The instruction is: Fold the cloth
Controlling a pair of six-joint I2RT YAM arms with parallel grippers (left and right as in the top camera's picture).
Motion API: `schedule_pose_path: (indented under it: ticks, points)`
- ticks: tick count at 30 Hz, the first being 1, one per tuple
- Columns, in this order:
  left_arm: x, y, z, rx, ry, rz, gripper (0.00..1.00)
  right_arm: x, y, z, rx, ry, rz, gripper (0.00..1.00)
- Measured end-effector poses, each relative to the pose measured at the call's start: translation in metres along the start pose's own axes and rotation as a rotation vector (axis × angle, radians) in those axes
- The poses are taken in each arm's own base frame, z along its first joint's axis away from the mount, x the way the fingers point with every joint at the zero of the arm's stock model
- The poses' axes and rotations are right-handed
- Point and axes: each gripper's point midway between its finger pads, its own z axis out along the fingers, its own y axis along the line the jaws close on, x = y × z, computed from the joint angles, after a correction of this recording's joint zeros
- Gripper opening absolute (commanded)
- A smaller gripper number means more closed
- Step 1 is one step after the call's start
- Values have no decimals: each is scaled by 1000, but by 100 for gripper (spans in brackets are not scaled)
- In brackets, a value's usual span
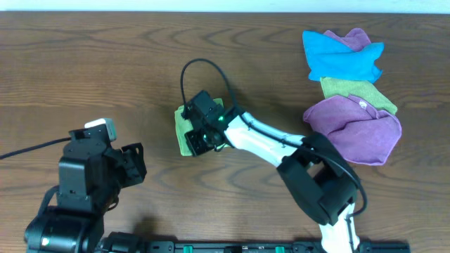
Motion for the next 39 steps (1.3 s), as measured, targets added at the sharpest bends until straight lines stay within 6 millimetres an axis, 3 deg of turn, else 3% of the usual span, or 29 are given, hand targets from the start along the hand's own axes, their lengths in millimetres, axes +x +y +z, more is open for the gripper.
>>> schedule_pose_path:
  ticks: [7, 10, 12, 14, 15, 19, 24, 33, 39]
  points:
    - [20, 9, 43, -34, 71, -24, 65, -34, -9, -67, 5, -92, -2, 50]
    - [31, 9, 67, -20, 101, -49, 72, -41, -10, -98, 7, -135, -20, 50]
    - [40, 8, 86, -2, 125, -68, 76, -42, -15, -112, 14, -146, -21, 40]
    - [49, 7, 103, 22, 143, -87, 80, -38, -27, -117, 29, -128, -12, 8]
    - [53, 5, 112, 40, 147, -93, 82, -35, -33, -118, 38, -116, -10, 2]
    - [69, 4, 141, 76, 177, -127, 84, -31, -56, -122, 76, -99, 8, 1]
    - [81, 0, 169, 111, 218, -176, 85, -29, -70, -118, 137, -98, 3, 1]
    - [82, -10, 212, 158, 240, -249, 86, -24, -101, -73, 195, -29, 24, 1]
    - [90, -12, 229, 171, 269, -280, 86, -21, -112, -63, 215, -11, 38, 1]
